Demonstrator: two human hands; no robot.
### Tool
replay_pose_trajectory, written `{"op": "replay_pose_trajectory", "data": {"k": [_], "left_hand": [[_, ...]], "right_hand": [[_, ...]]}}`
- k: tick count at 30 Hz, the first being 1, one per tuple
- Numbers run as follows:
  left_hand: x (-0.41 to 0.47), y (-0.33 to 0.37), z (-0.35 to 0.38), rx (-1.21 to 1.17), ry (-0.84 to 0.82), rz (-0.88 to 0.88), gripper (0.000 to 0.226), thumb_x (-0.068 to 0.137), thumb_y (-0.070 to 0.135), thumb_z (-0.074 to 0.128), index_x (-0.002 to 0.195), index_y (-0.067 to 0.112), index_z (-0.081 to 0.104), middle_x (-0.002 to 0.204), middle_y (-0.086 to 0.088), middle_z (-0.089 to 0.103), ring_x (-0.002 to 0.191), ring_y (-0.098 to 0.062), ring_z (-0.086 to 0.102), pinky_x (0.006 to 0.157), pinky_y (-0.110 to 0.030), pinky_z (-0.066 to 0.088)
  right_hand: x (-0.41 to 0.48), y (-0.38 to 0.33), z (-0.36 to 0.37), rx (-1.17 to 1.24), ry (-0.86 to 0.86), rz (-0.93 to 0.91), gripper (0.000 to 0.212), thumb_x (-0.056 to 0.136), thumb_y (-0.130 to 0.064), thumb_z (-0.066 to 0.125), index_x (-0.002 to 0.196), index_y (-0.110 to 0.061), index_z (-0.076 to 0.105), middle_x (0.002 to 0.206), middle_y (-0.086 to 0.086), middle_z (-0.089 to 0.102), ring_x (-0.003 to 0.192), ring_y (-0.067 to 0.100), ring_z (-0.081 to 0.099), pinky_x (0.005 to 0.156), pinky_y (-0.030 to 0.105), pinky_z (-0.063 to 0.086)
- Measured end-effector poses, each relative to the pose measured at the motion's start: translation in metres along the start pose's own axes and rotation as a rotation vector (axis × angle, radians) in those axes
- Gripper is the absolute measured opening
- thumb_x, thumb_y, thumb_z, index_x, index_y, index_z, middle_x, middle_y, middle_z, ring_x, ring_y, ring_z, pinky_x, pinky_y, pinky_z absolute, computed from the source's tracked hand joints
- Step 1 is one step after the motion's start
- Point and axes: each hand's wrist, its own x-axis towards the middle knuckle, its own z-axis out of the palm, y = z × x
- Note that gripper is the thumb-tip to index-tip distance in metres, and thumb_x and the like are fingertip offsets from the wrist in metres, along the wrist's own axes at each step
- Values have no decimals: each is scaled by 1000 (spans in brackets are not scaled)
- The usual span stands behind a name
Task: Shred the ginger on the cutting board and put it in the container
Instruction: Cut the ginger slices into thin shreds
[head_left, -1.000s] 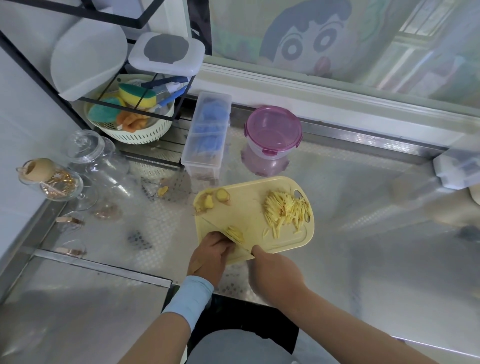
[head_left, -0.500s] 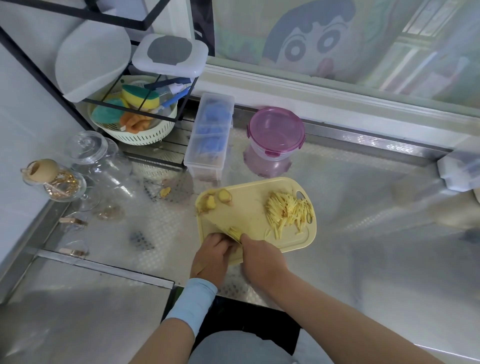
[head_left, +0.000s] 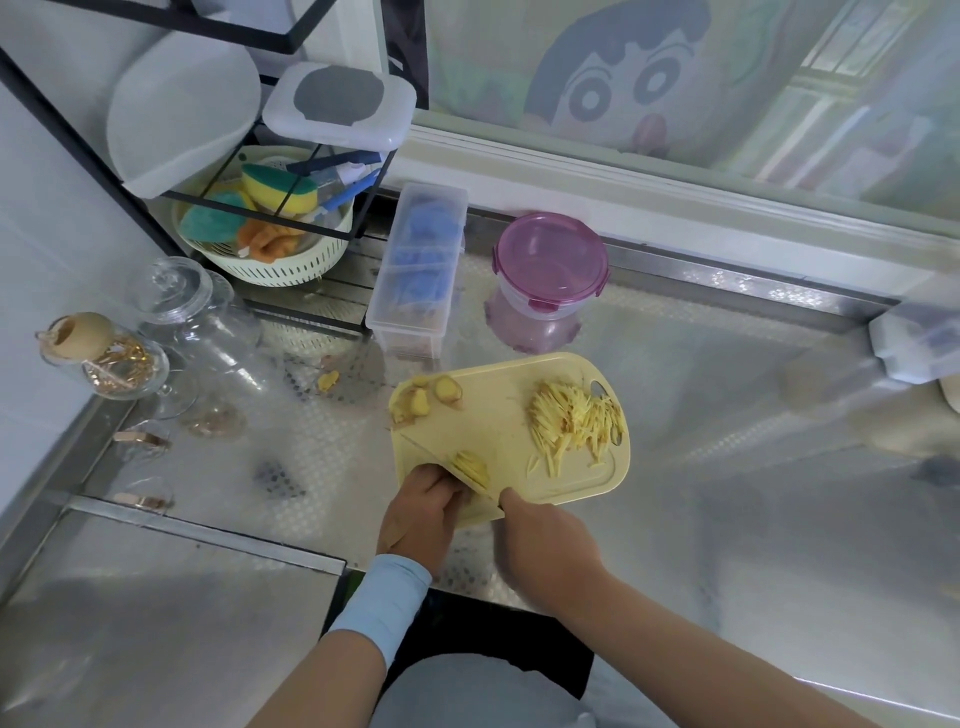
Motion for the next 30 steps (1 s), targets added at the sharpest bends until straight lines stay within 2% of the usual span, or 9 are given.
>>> {"op": "replay_pose_trajectory", "data": {"k": [8,12,15,19,21,27,30], "left_hand": [[2,0,-1,-32,5,14,27,88,28,52,86,13,74,94,0,65,94,-12,52,76,-18,41],[2,2,-1,26,-5,53,29,89,27,49,82,12,73,88,0,64,88,-14,50,67,-30,44],[1,4,-2,62,20,19,29,86,29,50,80,15,74,85,2,65,84,-12,49,61,-26,44],[0,8,-3,87,21,-36,31,83,33,48,81,18,75,86,1,66,83,-9,50,53,-27,51],[0,8,-3,87,10,-45,32,83,33,47,82,18,76,86,0,67,84,-10,50,54,-25,51],[1,9,-5,83,-6,-42,35,84,34,47,85,16,77,88,-4,68,86,-12,51,61,-23,50],[1,10,-6,54,-9,-51,36,84,35,46,87,15,76,89,-3,67,86,-10,50,63,-23,49]], "right_hand": [[18,-15,-11,-1,-65,14,19,91,-9,46,95,-22,33,74,4,47,69,32,52,56,35,39],[16,-16,-11,33,-49,31,15,91,-10,43,92,-22,34,74,3,49,68,32,53,54,35,38],[10,-19,-10,49,-31,39,15,91,-9,40,93,-23,34,78,5,53,68,30,53,49,34,34],[1,-23,-17,32,-14,9,15,93,-11,39,104,-22,38,90,9,60,74,31,52,59,36,40],[-4,-23,-19,9,-5,2,18,94,-12,40,110,-20,40,93,10,62,74,31,51,61,37,42],[-10,-18,-9,31,16,30,12,96,-17,39,104,-24,35,92,8,62,81,33,60,66,42,54],[-8,-17,-6,28,7,42,11,96,-17,38,103,-25,35,94,9,63,83,34,61,68,43,54]]}}
